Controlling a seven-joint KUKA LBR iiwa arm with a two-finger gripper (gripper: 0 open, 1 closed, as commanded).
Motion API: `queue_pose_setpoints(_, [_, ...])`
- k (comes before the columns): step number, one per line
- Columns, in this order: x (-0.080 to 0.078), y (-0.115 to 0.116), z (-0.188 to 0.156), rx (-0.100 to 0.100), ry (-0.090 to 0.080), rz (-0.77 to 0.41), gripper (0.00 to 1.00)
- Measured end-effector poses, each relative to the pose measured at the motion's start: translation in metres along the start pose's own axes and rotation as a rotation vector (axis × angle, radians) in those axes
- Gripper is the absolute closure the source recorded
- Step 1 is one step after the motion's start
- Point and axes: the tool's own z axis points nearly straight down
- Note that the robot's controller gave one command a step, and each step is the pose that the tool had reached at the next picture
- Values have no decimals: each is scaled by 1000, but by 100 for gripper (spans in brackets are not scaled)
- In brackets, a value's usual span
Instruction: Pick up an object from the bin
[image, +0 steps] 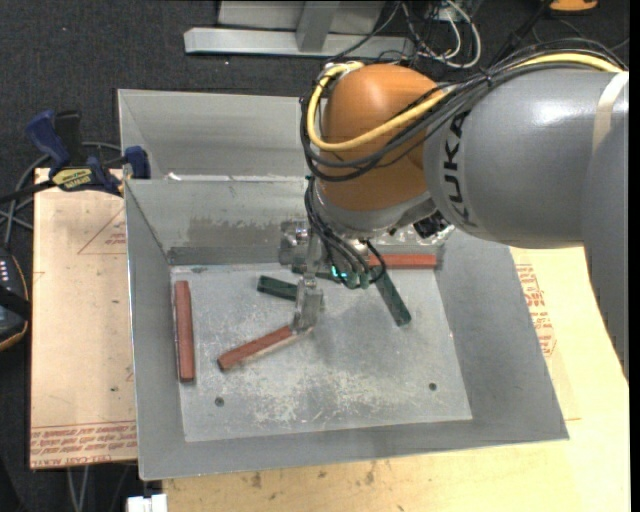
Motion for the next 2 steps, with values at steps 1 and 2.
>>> queue_pose_setpoints(1, [-23, -33, 111, 1, 0, 41, 0])
queue_pose_setpoints(2, [6, 14, 148, -1, -4, -254, 0])
